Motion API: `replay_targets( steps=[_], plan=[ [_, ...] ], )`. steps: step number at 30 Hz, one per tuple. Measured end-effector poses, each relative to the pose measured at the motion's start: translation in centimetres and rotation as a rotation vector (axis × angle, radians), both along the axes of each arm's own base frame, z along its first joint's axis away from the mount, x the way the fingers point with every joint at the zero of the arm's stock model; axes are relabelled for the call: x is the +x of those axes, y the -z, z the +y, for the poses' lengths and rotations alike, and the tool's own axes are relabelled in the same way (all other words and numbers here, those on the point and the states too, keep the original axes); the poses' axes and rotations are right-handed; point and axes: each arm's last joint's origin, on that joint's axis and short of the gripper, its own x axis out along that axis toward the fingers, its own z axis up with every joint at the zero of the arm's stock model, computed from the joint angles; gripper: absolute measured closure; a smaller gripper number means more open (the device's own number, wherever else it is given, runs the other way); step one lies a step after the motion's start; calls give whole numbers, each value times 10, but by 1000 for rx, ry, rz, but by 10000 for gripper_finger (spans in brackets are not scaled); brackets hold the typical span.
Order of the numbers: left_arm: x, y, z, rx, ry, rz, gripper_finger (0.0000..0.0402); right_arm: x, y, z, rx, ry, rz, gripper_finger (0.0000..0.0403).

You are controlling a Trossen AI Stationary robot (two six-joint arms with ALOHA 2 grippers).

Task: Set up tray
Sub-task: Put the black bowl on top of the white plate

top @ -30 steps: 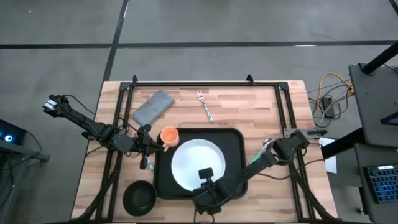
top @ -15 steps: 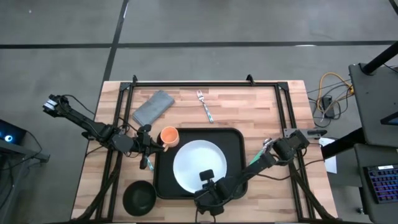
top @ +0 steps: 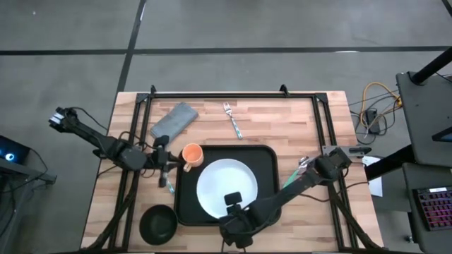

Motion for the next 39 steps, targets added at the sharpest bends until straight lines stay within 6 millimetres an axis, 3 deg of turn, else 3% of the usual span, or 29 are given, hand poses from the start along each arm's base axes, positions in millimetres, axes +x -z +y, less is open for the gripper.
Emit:
replay_targets(
  steps=[5, 11, 16, 19, 26, 31, 39],
  plan=[
    [7, -42, -27, 13, 251, -4, 402, -26, -35, 1, -146, 111, -47, 249],
    [9, -72, -71, 162, 318, 390, 402, -58, -62, -5, -265, 256, -86, 234],
    [11, -78, -101, 330, 338, 755, 402, -78, -76, 2, -246, 295, -105, 220],
    [20, -79, -120, 316, 418, 828, 398, -82, -76, 7, -247, 291, -118, 214],
    [31, -62, -139, 306, 504, 951, 327, -86, -76, 12, -244, 306, -140, 206],
    [29, -30, -135, 365, 483, 1036, 277, -86, -74, 11, -246, 310, -140, 206],
    [29, -3, -136, 343, 492, 1002, 258, -86, -67, 12, -256, 308, -131, 206]
  ],
)
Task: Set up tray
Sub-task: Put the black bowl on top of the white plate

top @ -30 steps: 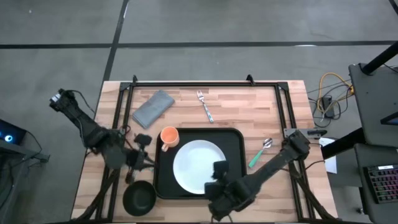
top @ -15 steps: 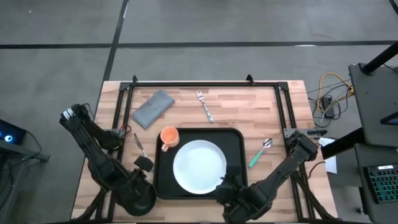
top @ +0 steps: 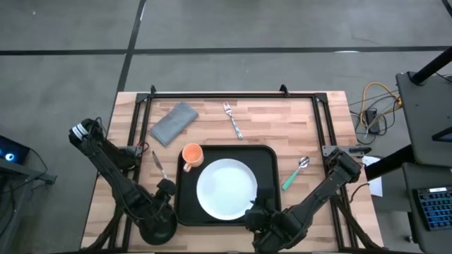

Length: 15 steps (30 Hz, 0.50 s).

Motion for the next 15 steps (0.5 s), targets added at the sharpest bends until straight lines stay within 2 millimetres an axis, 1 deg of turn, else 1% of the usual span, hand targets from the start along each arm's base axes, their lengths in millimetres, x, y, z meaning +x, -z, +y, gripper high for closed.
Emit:
replay_targets(
  steps=[7, 10, 15],
  plan=[
    [3, 22, 2, -31, -22, -22, 258, 1, 5, 1, 3, -1, -3, 206],
    [5, 27, 6, -28, -41, -19, 258, 1, 5, 1, 3, -4, -4, 206],
    [9, 36, 8, -74, -63, -24, 258, 1, 5, 1, 6, -2, -7, 207]
  ],
)
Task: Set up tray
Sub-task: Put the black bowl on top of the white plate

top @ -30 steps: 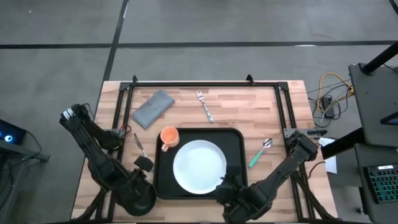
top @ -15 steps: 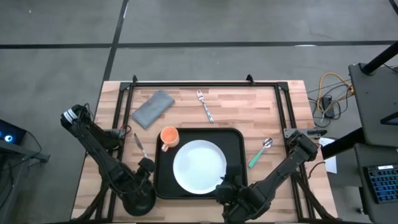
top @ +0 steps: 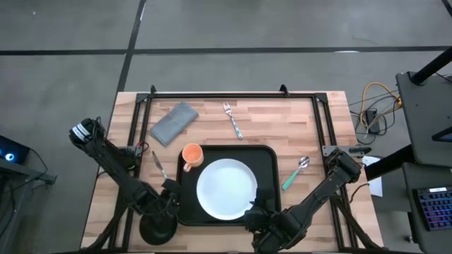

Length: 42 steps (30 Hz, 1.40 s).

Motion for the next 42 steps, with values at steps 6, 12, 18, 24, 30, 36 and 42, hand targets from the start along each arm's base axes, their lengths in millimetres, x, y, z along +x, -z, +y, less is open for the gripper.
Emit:
replay_targets(
  steps=[6, 12, 18, 24, 30, 36, 42],
  plan=[
    [1, 8, 0, -36, -13, -9, 262, 0, 0, 0, 3, 2, -1, 207],
    [3, 12, -2, -76, -28, -31, 356, 0, 0, 0, 6, 2, -4, 207],
    [14, -1, 0, -112, -129, -53, 398, 1, 0, 1, 14, 2, -12, 209],
    [36, -53, 9, -163, -269, -71, 400, 1, 0, 1, 7, -13, -7, 209],
    [60, -105, 36, -197, -439, -159, 400, 2, 0, 1, 0, -27, -2, 209],
    [87, -111, 95, -153, -678, -211, 401, -3, -5, -3, -58, 1, -35, 209],
    [112, -105, 140, -219, -710, -310, 401, -24, -27, -17, -141, 115, -86, 209]
  ],
)
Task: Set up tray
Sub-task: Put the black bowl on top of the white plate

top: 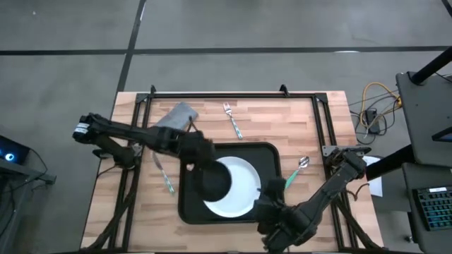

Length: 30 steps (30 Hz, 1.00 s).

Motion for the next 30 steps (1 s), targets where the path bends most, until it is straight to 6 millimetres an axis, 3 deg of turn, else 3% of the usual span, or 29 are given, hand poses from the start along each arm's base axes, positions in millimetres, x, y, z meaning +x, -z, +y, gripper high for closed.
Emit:
replay_targets(
  steps=[7, 18, 30],
  plan=[
    [28, 26, 28, -67, -10, -11, 401, -16, -10, -9, -2, 57, -11, 209],
    [81, 70, 33, -131, 57, 118, 401, -38, 5, -28, -26, 146, -33, 209],
    [88, 94, 50, -156, 48, 154, 401, -49, 15, -25, -28, 156, -34, 209]
  ],
)
